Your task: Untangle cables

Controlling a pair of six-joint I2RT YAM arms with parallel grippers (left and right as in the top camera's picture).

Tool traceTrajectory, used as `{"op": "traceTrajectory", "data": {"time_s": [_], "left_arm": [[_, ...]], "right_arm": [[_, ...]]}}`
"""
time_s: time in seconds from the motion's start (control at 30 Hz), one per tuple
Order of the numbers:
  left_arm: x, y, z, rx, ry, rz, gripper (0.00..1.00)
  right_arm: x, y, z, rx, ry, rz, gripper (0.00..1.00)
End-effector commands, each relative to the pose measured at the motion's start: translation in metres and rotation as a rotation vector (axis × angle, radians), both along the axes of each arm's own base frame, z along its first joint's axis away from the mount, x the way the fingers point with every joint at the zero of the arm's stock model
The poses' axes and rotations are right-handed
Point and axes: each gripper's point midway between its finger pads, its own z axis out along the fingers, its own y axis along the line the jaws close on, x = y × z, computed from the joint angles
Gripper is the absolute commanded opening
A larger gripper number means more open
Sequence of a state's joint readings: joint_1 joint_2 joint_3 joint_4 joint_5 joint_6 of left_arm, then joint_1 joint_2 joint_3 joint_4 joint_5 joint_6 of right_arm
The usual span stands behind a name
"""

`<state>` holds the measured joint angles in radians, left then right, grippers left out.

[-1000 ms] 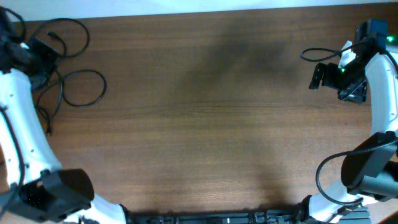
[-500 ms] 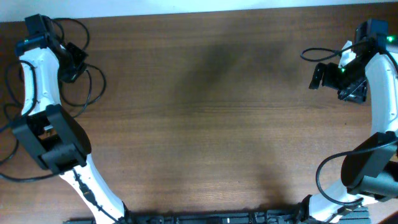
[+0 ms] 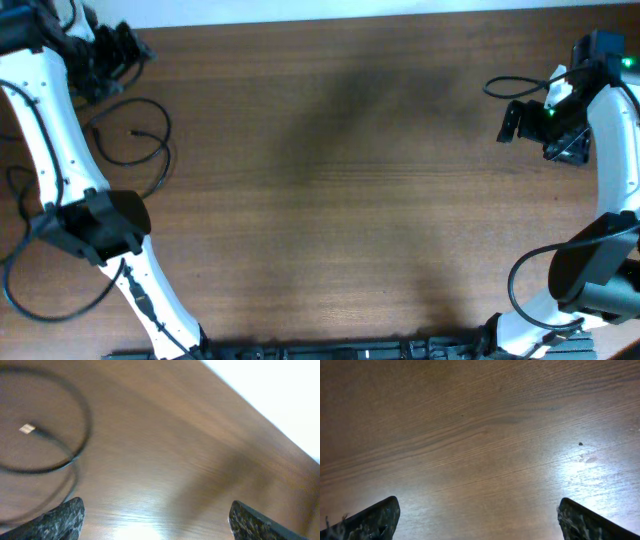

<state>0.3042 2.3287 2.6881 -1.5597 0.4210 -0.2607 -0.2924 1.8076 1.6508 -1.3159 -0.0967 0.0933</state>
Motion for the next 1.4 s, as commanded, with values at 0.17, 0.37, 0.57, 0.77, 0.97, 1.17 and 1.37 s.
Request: {"op": "traceTrajectory", "data": {"time_s": [0.17,0.37,0.57,0.77,0.97,1.17,1.37], "left_arm": [[-0.062,-0.176,0.119,0.122,-0.306,-0.547,0.99],[-0.153,-0.161,0.103,0.503,-0.073,-0.265,0.99],[-0.154,-0.160,0.026,0.540,0.129,-0.317,0.99],[-0.156,-0.159,0.021,0.543,0.146,-0.321,0.99],[-0.156,-0.159,0.021,0.543,0.146,-0.321,0.99],[-0.156,-0.160,0.021,0.543,0.147,-0.322,0.99],[-0.156,-0.160,0.021,0.543,0.147,-0.322,0.99]], "right_arm": [[0.000,0.000,0.001,0.003,-0.004,0.005,0.98],[0.017,0.023,0.007,0.145,-0.090,0.024,0.98],[-0.008,0.091,0.057,0.371,-0.165,0.185,0.98],[-0.119,0.140,0.164,0.104,-0.541,0.392,0.98],[-0.202,0.142,0.160,0.112,-0.817,0.331,0.98],[-0.222,0.141,0.156,0.112,-0.830,0.332,0.98],[-0.222,0.141,0.156,0.111,-0.830,0.332,0.98]]}}
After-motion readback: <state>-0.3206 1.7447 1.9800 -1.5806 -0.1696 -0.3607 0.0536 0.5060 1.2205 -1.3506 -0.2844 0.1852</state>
